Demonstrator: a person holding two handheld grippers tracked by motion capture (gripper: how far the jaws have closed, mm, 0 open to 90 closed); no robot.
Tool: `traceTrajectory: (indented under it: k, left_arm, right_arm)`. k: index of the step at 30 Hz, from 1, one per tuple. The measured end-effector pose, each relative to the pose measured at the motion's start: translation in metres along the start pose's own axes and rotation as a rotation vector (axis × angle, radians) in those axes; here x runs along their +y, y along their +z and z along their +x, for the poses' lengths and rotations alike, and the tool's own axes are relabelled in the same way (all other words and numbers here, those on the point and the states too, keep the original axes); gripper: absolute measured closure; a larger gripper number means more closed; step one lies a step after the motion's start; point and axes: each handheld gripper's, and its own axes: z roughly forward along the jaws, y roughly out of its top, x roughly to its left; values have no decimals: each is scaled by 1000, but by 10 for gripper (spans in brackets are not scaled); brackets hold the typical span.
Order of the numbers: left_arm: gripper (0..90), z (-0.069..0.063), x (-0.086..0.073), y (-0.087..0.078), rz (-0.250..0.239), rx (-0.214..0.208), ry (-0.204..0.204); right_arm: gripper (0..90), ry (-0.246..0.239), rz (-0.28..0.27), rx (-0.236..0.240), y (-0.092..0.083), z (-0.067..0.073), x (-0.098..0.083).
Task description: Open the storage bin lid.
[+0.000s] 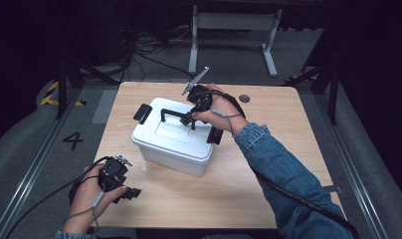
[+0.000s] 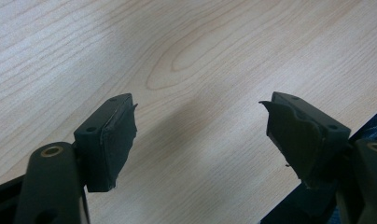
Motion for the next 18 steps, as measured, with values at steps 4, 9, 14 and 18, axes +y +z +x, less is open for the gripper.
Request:
traceTrajectory:
  k: [4,9,14,18]
  left_arm:
    - [248,0,0,0,2,-5,-7]
    - [249,0,1,0,4,-2,1]
    - [248,0,3,1,1,-10,1]
    - [248,1,5,1,-1,-13,-6]
  right_arm:
    - [850,-5,-8,-6,-3,1,2]
    - [851,-1,-27,5,-11,3,6]
    - [851,-8,-57,-11,-23,4,9]
    - [851,0,-74,-17,-35,3,8]
